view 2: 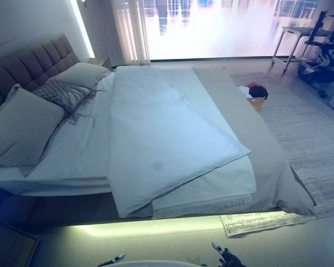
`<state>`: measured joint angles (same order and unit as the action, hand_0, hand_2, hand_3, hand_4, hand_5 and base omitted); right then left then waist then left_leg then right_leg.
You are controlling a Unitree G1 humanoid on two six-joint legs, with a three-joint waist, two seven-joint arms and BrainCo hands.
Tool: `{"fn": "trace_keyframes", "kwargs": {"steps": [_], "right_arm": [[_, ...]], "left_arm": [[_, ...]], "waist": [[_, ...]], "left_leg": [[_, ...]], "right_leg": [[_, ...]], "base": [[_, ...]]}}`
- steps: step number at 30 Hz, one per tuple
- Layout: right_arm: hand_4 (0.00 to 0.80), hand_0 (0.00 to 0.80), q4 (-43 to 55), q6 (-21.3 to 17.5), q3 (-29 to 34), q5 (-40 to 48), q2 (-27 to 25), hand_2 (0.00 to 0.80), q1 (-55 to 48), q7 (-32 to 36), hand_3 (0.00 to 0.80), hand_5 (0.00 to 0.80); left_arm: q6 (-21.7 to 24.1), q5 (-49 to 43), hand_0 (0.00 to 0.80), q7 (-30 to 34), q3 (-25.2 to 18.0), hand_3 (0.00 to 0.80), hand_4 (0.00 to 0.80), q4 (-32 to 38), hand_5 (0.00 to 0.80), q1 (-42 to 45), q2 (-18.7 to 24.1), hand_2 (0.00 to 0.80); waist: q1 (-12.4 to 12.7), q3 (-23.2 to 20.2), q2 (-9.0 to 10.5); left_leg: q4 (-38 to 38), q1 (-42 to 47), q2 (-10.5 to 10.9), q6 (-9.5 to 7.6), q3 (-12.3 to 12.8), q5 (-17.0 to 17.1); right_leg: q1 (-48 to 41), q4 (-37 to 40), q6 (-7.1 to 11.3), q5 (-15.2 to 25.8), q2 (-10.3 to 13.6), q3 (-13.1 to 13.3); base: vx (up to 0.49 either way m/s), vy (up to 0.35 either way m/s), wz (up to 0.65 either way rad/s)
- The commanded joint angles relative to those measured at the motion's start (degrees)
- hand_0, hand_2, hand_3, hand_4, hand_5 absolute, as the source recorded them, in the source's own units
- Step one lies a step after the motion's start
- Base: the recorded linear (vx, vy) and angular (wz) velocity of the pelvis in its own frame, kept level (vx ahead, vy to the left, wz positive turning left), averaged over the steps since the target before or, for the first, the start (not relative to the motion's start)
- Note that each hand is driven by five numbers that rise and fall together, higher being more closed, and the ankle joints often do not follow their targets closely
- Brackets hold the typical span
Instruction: Make the bed neatly
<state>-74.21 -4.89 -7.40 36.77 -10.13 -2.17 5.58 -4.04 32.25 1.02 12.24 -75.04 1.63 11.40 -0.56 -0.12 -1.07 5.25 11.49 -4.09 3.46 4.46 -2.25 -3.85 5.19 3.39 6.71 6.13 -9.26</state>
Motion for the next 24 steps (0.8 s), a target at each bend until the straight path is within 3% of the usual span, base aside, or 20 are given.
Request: {"fn": "trace_keyframes", "kwargs": {"steps": [1,11,24], "right_arm": [[0.000,0.000,-3.3,-2.3,0.2,-1.5,0.9,0.000,4.5,-0.4,0.000,0.000],[0.000,0.000,-3.1,-1.7,-1.1,0.7,1.8,0.000,4.3,3.3,0.000,0.000],[0.000,0.000,-3.6,-2.3,-0.8,-2.6,1.2,0.000,5.0,-5.1,0.000,0.000]], "left_arm": [[1.5,-0.8,0.000,1.7,0.1,0.000,0.000,-2.1,0.000,-4.4,-3.8,0.000],[0.8,-1.5,0.000,0.9,0.1,0.000,0.000,-2.3,0.000,-4.1,-4.1,0.000],[0.3,-1.8,0.000,1.5,1.3,0.000,0.000,-2.3,0.000,-5.1,-4.0,0.000]], "waist": [[0.1,3.0,1.23],[0.4,3.2,1.44],[0.1,4.1,1.35]], "left_leg": [[-0.2,-1.5,2.3,-2.45,2.9,1.8],[-0.2,-1.6,2.1,-2.33,2.7,2.0],[-0.3,-1.9,1.8,-2.37,2.8,2.4]], "right_leg": [[-4.3,-0.2,0.79,-3.1,-1.3,2.0],[-4.3,-0.2,0.70,-3.2,-1.3,1.5],[-4.0,-0.3,0.45,-3.2,-1.6,1.9]], "base": [[0.000,0.000,0.00],[0.000,0.000,0.00],[0.005,-0.009,0.00]]}}
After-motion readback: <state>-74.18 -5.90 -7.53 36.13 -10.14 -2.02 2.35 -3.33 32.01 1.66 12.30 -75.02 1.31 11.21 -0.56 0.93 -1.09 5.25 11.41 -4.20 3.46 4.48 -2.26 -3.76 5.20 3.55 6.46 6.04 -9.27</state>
